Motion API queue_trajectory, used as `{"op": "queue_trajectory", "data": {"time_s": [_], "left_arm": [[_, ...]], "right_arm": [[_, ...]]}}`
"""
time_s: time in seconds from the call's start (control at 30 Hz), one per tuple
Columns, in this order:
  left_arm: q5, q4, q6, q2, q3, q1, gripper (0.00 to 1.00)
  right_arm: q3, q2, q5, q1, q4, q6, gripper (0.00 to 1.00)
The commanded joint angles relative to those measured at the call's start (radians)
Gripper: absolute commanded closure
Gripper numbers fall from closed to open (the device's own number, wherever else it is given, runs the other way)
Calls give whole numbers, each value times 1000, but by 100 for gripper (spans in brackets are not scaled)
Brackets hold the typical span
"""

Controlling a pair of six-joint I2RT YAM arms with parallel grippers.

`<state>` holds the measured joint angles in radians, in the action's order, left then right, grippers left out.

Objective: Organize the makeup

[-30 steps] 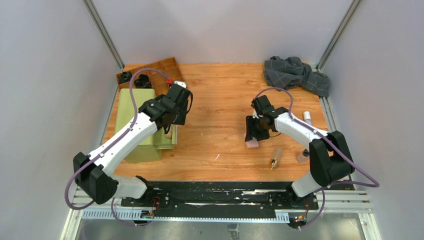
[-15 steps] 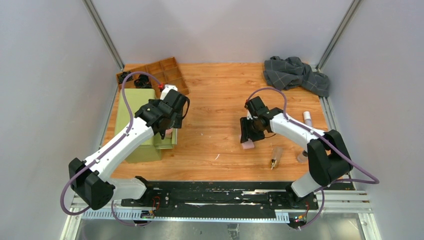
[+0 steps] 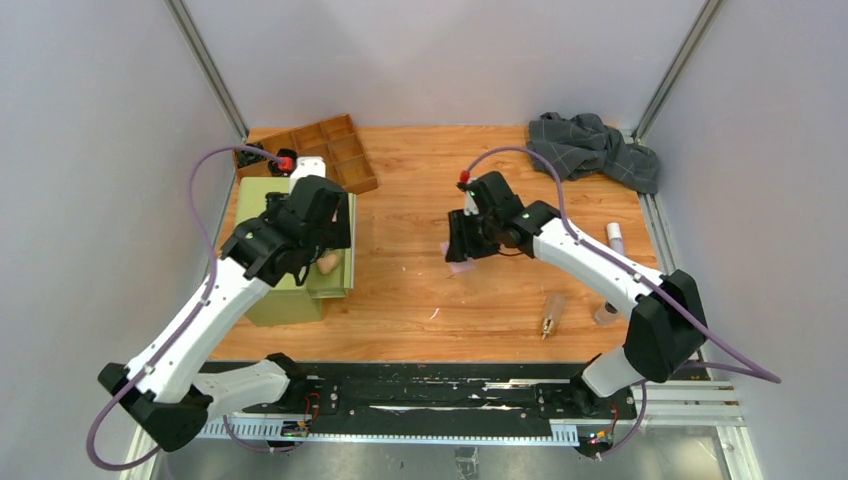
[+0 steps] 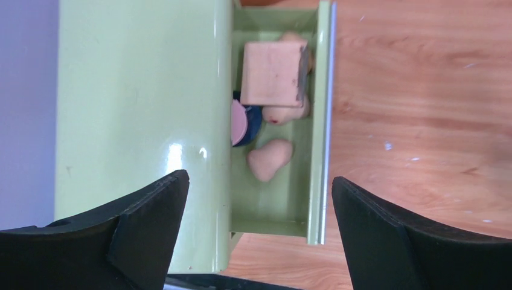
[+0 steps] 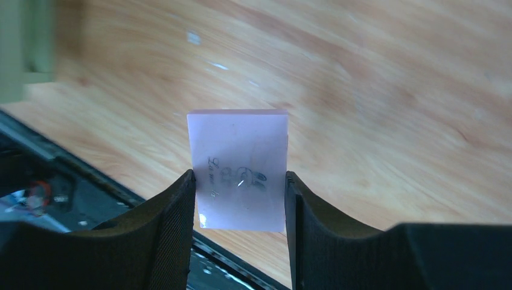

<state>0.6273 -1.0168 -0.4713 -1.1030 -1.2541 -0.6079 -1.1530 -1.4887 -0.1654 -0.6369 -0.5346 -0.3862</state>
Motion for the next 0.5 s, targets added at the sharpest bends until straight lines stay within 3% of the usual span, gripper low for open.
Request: {"op": "queue_trajectory", "data": {"time_s": [0.0, 0.27, 0.47], "left_arm": [[-32, -3, -14, 79, -98, 2, 7], [-4, -88, -25, 149, -266, 2, 4], [41, -114, -27, 199, -297, 3, 2]], "right_arm": [[-185, -66, -30, -123, 55, -32, 72], [-601, -367, -71, -314, 65, 24, 70], [-834, -557, -93, -383, 39, 36, 67]]}}
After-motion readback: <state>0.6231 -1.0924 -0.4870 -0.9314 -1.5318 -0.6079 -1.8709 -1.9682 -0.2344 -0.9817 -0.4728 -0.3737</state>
